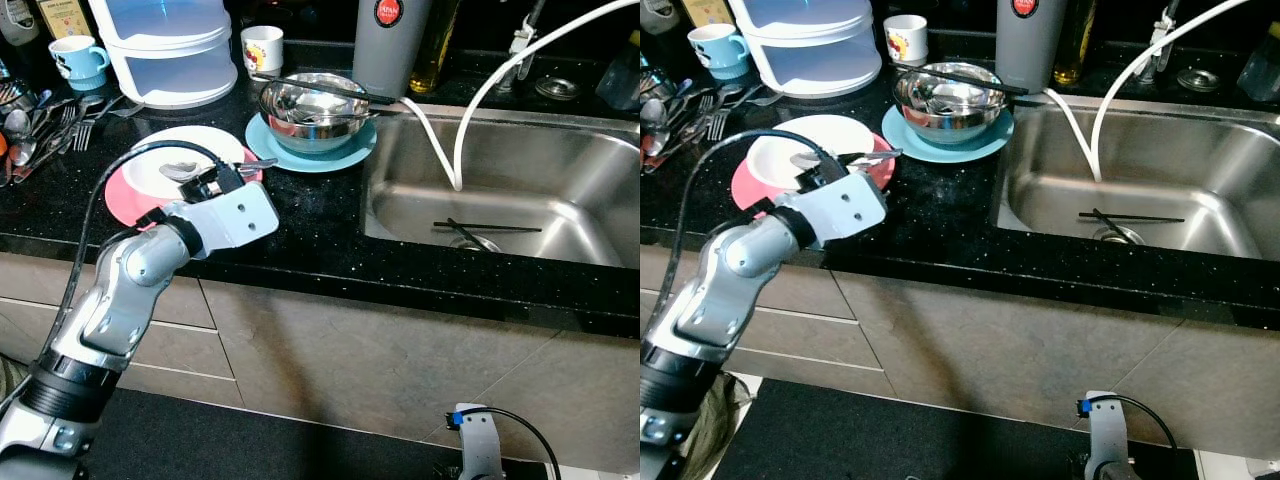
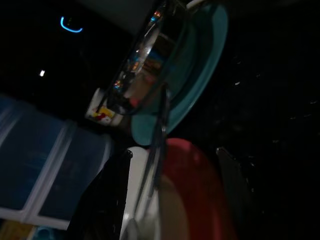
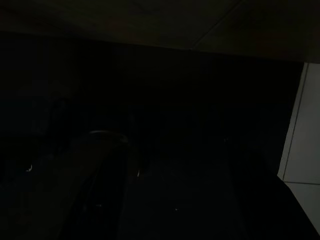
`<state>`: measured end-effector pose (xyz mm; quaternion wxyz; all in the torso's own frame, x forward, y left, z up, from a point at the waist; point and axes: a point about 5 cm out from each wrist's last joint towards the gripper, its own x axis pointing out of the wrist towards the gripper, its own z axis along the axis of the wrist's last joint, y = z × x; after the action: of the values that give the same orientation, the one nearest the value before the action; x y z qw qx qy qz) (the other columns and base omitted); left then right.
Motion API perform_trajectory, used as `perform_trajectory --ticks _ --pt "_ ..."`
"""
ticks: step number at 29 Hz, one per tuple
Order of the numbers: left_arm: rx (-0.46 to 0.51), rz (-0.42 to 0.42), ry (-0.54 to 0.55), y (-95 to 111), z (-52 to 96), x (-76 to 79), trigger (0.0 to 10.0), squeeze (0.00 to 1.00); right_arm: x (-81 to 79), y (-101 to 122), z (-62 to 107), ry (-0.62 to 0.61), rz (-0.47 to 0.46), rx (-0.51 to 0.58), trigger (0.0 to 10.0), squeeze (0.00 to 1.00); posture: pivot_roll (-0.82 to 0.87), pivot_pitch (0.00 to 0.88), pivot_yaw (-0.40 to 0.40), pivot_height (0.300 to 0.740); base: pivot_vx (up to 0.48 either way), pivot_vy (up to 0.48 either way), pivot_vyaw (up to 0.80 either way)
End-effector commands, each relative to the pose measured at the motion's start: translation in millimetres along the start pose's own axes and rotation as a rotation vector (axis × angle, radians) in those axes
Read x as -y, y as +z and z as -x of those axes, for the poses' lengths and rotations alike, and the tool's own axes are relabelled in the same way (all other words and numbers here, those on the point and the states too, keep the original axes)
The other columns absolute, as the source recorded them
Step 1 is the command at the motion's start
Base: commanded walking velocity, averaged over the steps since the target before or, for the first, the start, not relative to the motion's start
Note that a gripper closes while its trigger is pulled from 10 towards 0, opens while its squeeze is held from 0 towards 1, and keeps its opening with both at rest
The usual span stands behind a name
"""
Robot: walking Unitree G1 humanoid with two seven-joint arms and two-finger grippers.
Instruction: Kitchen organization
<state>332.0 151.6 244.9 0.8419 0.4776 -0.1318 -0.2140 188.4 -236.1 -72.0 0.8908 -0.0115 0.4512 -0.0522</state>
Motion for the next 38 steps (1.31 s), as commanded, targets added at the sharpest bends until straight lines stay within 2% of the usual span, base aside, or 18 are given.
perform_trajectory --ticks 1,6,7,21,28,34,35,36,37,38 --pt "0.006 -0.027 -0.009 0 -1.6 1.7 10.0 0.0 0.7 -7 1.2 -0.002 -0.01 -0.013 10.0 0.0 0.0 0.15 -0.003 0.74 0.0 0.0 0.0" --pt "0.026 -0.033 0.0 3 -6.2 0.4 10.0 0.0 0.9 -7 1.4 -0.003 -0.014 -0.011 10.0 0.0 -0.01 0.155 -0.002 0.74 0.0 0.0 0.0" --pt "0.031 -0.034 -0.019 2 -7.5 2.1 0.0 0.0 1.3 -8 1.6 -0.005 -0.016 -0.01 10.0 0.0 -0.01 0.155 -0.003 0.74 0.0 0.0 0.0" --pt "0.039 -0.036 -0.021 -1 -8.8 3.3 0.0 0.0 2.8 -6 1.6 -0.007 -0.012 -0.008 10.0 0.0 -0.01 0.161 -0.009 0.74 0.0 0.0 0.0" --pt "0.04 -0.026 0.023 0 -7.6 -4.9 0.0 0.0 2.9 -5 1.3 -0.005 -0.007 -0.007 10.0 0.0 -0.01 0.158 -0.011 0.74 0.0 0.0 0.0" --pt "0.028 -0.021 0.11 -1 -4.3 -18.9 0.0 0.0 2.2 -4 1.0 -0.003 -0.006 -0.005 10.0 0.0 0.0 0.156 -0.013 0.74 0.0 0.0 0.0" --pt "0.024 -0.02 0.124 -1 -3.8 -20.9 1.0 0.0 2.1 -4 1.0 -0.003 -0.005 -0.005 10.0 0.0 0.0 0.156 -0.013 0.74 0.0 0.0 0.0" --pt "0.019 -0.02 0.137 -2 -3.4 -22.7 2.5 0.0 2.0 -4 1.0 -0.003 -0.004 -0.005 10.0 0.0 0.0 0.156 -0.014 0.74 0.0 0.0 0.0" --pt "0.019 -0.02 0.137 -2 -3.4 -22.7 2.5 0.0 2.0 -4 1.0 -0.003 -0.004 -0.005 10.0 0.0 0.0 0.156 -0.014 0.74 0.0 0.0 0.0" --pt "0.011 -0.016 0.15 -3 -2.7 -24.6 10.0 0.0 2.0 -4 1.0 -0.003 -0.004 -0.005 10.0 0.0 0.0 0.156 -0.014 0.74 0.0 0.0 0.0"
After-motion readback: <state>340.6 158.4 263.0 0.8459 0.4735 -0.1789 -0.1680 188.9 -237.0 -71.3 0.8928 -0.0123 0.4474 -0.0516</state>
